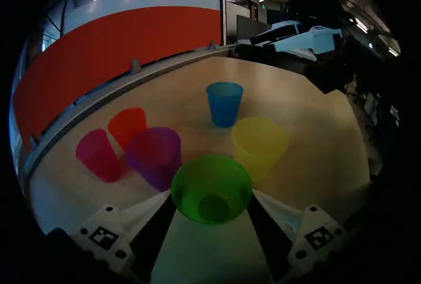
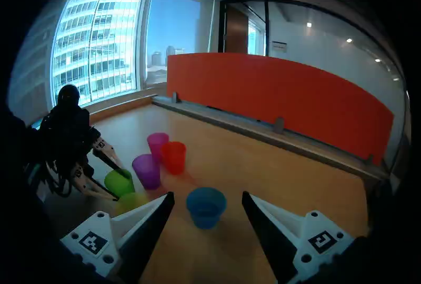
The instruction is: Pour water
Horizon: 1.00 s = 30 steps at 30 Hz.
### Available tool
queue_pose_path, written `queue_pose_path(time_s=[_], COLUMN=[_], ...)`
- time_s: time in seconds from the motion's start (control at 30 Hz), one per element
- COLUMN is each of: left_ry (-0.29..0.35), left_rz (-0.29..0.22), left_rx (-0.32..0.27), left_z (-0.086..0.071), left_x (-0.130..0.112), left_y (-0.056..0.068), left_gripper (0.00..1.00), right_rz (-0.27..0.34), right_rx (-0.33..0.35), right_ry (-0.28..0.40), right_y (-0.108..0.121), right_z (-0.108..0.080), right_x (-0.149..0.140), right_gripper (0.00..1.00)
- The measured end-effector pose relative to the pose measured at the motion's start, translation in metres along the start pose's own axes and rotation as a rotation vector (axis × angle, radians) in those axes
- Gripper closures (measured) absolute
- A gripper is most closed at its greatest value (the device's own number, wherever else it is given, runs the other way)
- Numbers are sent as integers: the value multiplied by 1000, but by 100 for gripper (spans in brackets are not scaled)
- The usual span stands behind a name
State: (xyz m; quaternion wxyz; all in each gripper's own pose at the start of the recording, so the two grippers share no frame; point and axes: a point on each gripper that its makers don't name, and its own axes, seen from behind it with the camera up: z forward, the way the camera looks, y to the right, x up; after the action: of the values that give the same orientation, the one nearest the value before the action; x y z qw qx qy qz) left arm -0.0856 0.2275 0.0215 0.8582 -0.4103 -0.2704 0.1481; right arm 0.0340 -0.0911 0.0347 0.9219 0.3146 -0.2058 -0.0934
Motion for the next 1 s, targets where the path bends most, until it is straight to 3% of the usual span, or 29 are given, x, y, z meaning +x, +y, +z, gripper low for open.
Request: queue_pose_path(time_s=[0.4,1.0], left_ry=[114,292], left_rz=[-20,-39], left_rx=[31,139], left_z=[-29,-91], left_x=[34,94], left_y=[-9,-50], left_gripper=[14,13], right_rz=[0,-13], right_rx=[-4,-2], right_ry=[4,18], right_y=[0,-4], right_z=[2,5], right_x=[2,11], right_gripper=[0,0])
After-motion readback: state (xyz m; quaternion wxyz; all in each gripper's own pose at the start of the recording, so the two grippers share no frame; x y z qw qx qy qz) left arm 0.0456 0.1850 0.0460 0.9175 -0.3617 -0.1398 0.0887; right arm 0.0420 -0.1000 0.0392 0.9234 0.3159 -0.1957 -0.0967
